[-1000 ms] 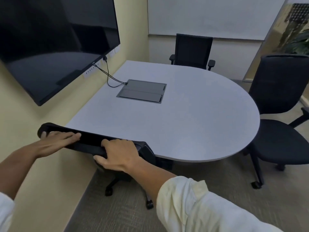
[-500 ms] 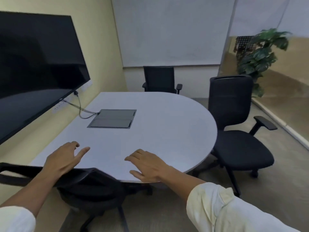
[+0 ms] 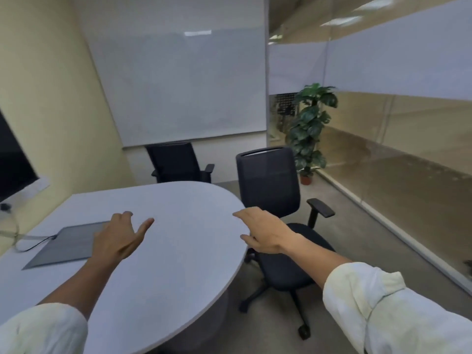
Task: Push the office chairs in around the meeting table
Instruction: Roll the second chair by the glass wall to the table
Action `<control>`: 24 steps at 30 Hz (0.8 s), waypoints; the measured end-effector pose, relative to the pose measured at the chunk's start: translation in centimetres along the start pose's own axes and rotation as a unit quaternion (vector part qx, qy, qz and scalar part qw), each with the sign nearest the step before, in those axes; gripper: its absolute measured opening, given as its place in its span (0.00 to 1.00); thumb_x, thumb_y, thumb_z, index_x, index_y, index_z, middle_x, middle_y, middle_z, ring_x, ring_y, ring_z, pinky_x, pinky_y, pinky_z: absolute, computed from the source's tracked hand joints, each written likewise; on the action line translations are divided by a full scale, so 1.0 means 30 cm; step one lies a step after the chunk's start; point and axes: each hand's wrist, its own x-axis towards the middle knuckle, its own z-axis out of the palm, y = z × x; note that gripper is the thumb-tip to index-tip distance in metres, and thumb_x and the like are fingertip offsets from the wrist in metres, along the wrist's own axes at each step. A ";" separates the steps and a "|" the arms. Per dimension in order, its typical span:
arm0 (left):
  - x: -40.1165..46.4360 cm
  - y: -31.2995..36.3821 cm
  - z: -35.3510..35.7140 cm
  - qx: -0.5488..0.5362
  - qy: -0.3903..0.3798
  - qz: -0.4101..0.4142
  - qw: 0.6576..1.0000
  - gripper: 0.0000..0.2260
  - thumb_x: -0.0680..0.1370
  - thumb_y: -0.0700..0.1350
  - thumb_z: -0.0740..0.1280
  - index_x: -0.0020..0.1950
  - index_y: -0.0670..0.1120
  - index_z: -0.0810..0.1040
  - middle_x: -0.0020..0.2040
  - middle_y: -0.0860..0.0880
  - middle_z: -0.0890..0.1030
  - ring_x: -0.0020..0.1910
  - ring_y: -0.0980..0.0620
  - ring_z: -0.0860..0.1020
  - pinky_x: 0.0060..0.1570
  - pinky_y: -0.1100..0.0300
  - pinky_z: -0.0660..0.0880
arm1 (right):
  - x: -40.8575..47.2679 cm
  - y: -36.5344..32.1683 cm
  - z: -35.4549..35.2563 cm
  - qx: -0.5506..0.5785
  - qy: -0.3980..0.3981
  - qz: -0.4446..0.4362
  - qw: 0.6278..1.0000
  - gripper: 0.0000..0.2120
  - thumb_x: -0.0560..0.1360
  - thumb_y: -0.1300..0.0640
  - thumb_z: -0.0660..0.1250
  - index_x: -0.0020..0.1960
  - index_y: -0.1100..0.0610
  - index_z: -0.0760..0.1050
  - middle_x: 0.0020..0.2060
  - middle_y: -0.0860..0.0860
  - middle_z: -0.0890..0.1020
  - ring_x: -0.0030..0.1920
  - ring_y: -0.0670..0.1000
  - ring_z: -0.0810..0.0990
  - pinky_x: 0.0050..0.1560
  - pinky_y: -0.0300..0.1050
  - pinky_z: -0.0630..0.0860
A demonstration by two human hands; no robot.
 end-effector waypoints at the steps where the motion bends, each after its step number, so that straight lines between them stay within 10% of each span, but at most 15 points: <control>1: 0.027 0.086 0.021 0.000 0.008 0.006 1.000 0.40 0.76 0.72 0.52 0.74 0.43 0.67 0.70 0.38 0.72 0.65 0.34 0.73 0.61 0.37 0.72 | -0.009 0.074 -0.033 -0.003 0.013 0.017 1.000 0.31 0.81 0.48 0.64 0.79 0.56 0.58 0.74 0.55 0.68 0.73 0.56 0.65 0.69 0.55 0.68; 24: 0.920 1.525 0.633 -0.051 0.017 0.229 0.972 0.38 0.78 0.70 0.54 0.74 0.41 0.67 0.72 0.40 0.71 0.71 0.38 0.68 0.65 0.39 0.69 | 0.106 1.425 -0.113 -0.101 0.058 0.268 0.956 0.37 0.80 0.46 0.64 0.80 0.58 0.51 0.77 0.57 0.61 0.78 0.57 0.57 0.75 0.55 0.61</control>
